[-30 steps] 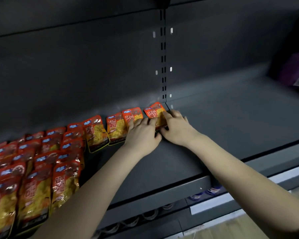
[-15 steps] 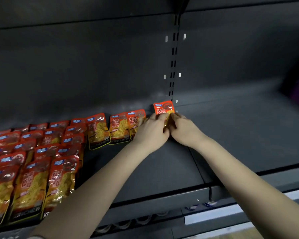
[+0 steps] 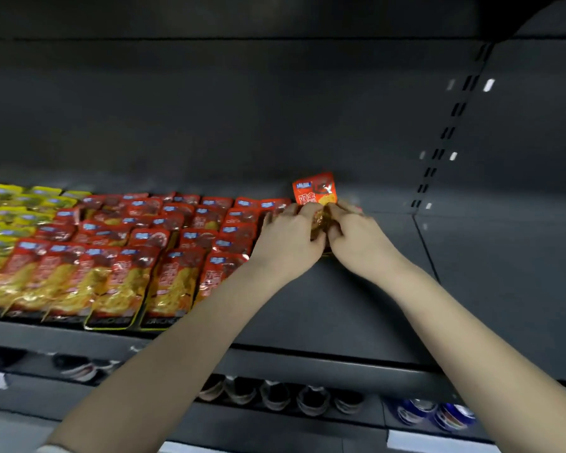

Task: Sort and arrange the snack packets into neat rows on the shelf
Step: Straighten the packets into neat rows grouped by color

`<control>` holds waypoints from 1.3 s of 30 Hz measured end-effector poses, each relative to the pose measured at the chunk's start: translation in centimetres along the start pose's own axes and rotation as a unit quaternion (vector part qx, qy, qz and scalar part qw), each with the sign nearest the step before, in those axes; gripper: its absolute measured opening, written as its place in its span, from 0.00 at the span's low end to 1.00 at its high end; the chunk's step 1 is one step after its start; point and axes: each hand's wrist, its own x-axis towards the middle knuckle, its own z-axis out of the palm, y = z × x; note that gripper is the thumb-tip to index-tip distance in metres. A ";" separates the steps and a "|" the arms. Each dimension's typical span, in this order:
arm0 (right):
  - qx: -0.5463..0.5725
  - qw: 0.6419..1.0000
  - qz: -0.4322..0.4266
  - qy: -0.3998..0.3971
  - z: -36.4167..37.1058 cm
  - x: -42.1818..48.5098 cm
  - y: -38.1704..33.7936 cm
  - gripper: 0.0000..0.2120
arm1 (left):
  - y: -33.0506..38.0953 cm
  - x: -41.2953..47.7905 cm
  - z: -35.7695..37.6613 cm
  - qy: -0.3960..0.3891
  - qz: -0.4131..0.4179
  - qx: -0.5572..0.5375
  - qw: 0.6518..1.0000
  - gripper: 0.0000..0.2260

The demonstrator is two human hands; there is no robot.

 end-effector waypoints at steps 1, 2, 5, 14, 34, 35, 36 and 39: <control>0.002 1.000 -0.001 -0.008 0.7 0.1 -0.5 0.16 | -0.8 -0.3 -0.3 -0.001 -0.010 0.003 1.000 0.18; 0.004 1.000 -0.002 -0.016 1.2 0.3 -1.1 0.16 | -1.5 -0.5 -0.5 0.000 -0.018 0.007 1.000 0.17; 0.001 0.999 0.007 -0.036 2.6 0.3 -2.6 0.19 | -3.3 -1.4 -0.8 -0.006 -0.030 0.024 0.999 0.17; -0.009 0.995 0.080 -0.063 6.3 -0.1 -4.4 0.19 | -6.4 -2.5 -1.6 -0.130 -0.009 0.063 0.989 0.20; -0.161 0.973 0.166 -0.019 10.2 -1.2 -5.0 0.27 | -8.9 -3.6 -1.1 -0.199 0.113 0.163 0.960 0.24; -0.161 0.972 0.170 -0.018 10.2 -1.2 -5.0 0.27 | -8.9 -3.5 -1.1 -0.202 0.114 0.172 0.957 0.24; -0.161 0.972 0.172 -0.016 10.2 -1.1 -5.1 0.27 | -8.9 -3.4 -1.1 -0.205 0.115 0.180 0.955 0.24; -0.156 0.973 0.170 -0.015 10.4 -0.7 -5.4 0.26 | -9.0 -2.9 -1.1 -0.203 0.120 0.187 0.953 0.24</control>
